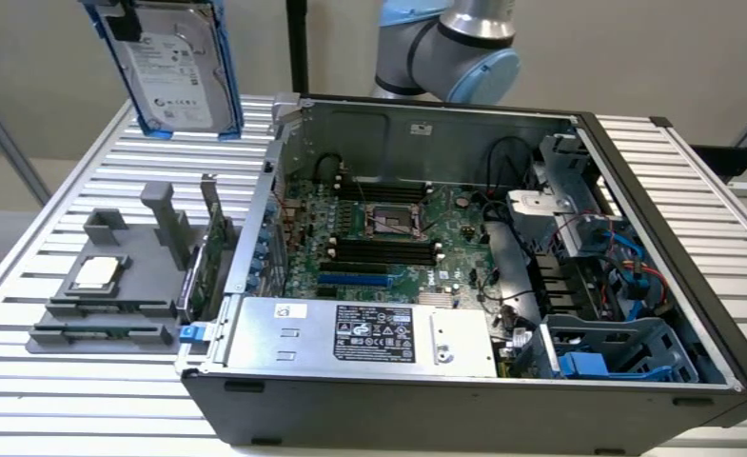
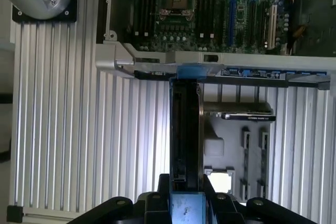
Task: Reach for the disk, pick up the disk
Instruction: 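Pick up the disk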
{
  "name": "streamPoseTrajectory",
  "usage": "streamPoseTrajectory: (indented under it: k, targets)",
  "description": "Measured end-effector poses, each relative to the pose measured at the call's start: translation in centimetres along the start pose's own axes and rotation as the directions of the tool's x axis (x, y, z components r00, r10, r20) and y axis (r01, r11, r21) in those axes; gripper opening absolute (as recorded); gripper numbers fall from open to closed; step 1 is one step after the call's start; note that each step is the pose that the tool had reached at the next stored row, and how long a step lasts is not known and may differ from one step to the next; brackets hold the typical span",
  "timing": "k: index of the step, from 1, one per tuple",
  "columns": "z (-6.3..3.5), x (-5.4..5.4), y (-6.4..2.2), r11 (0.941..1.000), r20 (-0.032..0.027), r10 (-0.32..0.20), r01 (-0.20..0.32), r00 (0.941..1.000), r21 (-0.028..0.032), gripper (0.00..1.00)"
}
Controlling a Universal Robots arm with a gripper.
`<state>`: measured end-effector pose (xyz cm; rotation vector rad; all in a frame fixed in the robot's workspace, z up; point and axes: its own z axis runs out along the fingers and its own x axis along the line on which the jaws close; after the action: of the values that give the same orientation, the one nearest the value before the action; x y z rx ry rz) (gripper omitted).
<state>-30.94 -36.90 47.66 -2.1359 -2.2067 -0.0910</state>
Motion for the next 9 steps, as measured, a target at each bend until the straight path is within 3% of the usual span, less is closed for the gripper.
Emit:
streamPoseTrajectory:
  k: [6,9]
  targets:
    - [-0.04,-0.2,2.7,1.0,-0.0001,0.0,0.0,1.0,0.0,0.33]
    - [-0.72,-0.3,4.07,1.0,-0.0048,0.0,0.0,1.0,-0.0001,0.33]
